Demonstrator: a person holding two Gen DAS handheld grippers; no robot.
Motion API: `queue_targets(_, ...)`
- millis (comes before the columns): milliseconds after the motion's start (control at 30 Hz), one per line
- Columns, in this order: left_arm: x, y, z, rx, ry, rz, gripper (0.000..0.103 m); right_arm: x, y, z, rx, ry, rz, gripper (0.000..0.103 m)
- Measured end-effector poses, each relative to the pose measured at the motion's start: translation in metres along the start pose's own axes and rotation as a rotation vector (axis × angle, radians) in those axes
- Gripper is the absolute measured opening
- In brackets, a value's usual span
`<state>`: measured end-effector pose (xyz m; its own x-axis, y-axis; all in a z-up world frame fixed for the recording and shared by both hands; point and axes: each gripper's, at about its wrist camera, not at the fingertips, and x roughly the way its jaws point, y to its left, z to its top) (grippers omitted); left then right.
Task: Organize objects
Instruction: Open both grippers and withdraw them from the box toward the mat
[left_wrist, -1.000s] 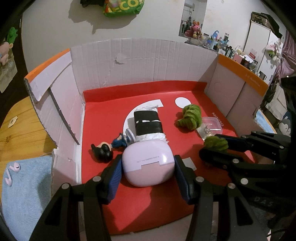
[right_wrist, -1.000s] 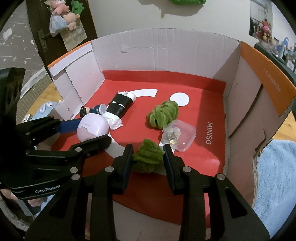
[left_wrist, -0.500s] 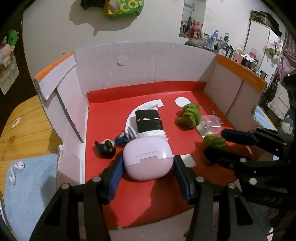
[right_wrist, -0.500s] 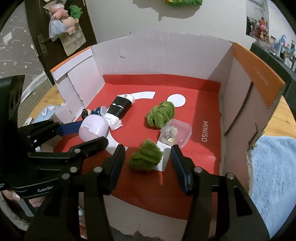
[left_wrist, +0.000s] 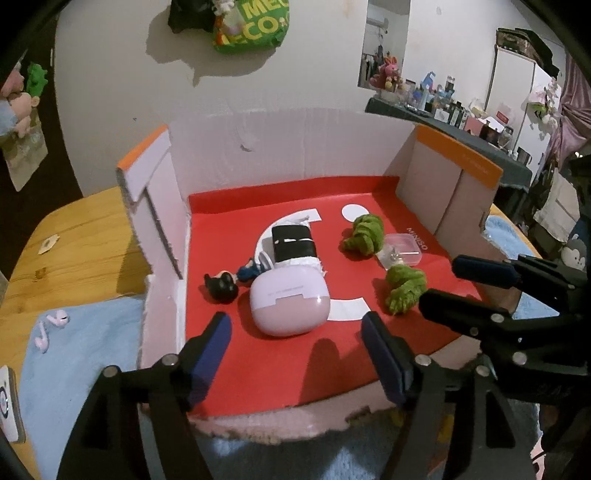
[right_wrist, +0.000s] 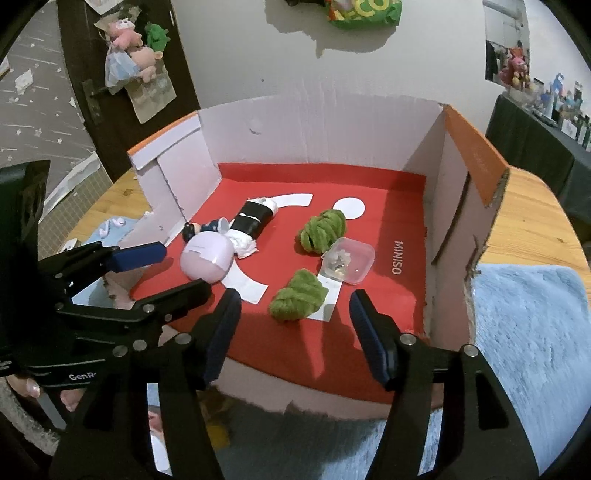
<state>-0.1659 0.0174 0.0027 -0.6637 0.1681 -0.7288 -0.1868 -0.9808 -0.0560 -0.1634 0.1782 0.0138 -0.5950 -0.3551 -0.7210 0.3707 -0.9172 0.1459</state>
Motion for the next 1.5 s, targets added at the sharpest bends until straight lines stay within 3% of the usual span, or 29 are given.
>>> queue_targets(100,-0.006,0.001,-0.003,-0.009,-0.006,-0.003,0.075,-0.006,0.000,-0.002,0.005,-0.010,-0.001,0.061)
queue_targets(233,-0.013,0.002,-0.009,-0.021,-0.012,0.003,0.080,-0.015,0.002,-0.006,0.011,-0.024,0.003,0.071)
queue_targets(867,-0.045,-0.008,-0.034,-0.024,-0.059,0.006,0.100,-0.041,0.005,-0.023,0.041,-0.062,0.002,0.077)
queue_targets(1100,-0.048,-0.007,-0.044,-0.041,-0.040,0.002,0.100,-0.053,0.006,-0.030,0.047,-0.080,-0.004,0.078)
queue_targets(1200,-0.053,-0.008,-0.047,-0.043,-0.043,0.002,0.100,-0.057,0.008,-0.033,0.050,-0.083,0.005,0.086)
queue_targets(1500,-0.061,-0.013,-0.053,-0.036,-0.042,0.003,0.100,-0.064,0.013,-0.040,0.047,-0.083,0.012,0.086)
